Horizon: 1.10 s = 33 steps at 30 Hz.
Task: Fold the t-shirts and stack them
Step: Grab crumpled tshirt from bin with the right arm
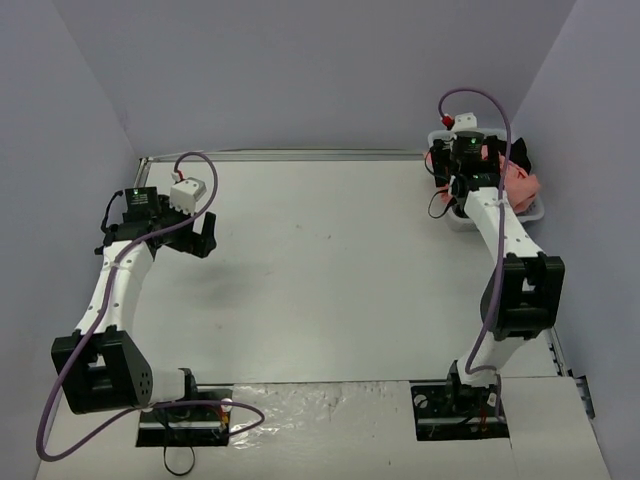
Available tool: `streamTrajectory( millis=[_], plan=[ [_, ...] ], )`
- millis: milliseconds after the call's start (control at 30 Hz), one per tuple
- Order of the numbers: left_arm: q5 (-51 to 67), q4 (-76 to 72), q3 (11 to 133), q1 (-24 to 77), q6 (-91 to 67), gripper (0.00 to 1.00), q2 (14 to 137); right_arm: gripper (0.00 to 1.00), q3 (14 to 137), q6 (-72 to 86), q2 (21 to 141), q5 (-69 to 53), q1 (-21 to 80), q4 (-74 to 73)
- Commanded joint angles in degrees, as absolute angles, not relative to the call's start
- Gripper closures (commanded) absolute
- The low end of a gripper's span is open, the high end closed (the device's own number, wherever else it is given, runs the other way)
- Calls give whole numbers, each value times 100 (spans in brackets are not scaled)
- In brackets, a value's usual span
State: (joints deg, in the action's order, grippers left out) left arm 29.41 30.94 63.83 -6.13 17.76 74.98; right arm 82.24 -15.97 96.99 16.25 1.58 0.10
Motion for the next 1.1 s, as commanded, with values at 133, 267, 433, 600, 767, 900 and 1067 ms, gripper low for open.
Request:
streamTrajectory(
  millis=[133, 267, 433, 600, 767, 900, 1067],
  plan=[
    [3173, 3006, 6337, -677, 1819, 6, 7418, 0, 9069, -1872, 11064, 3215, 26, 132],
    [3269, 3059, 6354, -668, 1863, 6, 7479, 2, 9334, -1846, 11478, 3270, -316, 132],
    [3287, 3059, 6346, -668, 1872, 6, 7523, 36, 9334, -1802, 11733, 3191, -457, 123],
    [3287, 3094, 6363, -668, 1872, 6, 7550, 100, 9089, -1696, 11567, 2980, -475, 88],
    [3278, 3103, 6363, -677, 1881, 6, 7506, 100, 8842, -1644, 10927, 2725, -431, 44],
    [3331, 3094, 6363, -668, 1863, 6, 7550, 100, 8771, -1538, 10390, 2242, -378, -217],
    [3279, 3102, 6407, -668, 1863, 6, 7524, 100, 8938, -1459, 9731, 1820, 139, -632]
  ],
)
